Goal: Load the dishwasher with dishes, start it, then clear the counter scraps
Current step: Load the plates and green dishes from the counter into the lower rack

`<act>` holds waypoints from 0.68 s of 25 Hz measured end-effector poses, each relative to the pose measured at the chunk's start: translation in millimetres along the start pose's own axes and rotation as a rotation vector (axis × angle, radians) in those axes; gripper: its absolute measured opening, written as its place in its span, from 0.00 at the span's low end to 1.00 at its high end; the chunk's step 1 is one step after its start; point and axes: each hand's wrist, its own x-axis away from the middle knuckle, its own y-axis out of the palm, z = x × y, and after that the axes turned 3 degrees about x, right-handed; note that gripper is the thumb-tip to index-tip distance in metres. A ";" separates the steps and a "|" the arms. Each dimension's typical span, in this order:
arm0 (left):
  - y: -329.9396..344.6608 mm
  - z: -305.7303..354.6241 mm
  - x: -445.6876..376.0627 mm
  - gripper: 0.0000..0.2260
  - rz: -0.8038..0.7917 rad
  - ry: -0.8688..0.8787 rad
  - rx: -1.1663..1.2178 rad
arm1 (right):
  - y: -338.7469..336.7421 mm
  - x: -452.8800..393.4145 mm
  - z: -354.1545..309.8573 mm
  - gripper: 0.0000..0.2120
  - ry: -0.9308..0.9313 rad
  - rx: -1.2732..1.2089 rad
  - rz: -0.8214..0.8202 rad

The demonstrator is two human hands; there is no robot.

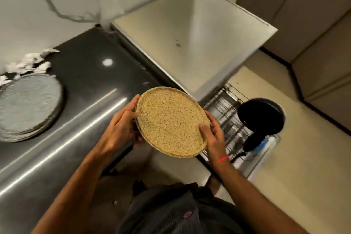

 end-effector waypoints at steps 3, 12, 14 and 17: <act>92.9 -8.7 -9.3 0.22 -0.141 0.020 -0.124 | -89.7 -1.0 24.1 0.24 0.069 -0.037 0.135; 262.1 -120.2 -137.3 0.13 0.028 -0.268 -0.474 | -218.7 -73.9 112.6 0.29 0.451 0.050 0.233; 271.4 -155.7 -186.1 0.14 0.069 -0.281 -0.537 | -220.5 -102.2 145.9 0.35 0.535 -0.012 0.148; 284.5 -210.6 -262.8 0.15 0.149 -0.308 -0.671 | -227.8 -146.0 197.8 0.35 0.586 -0.081 -0.003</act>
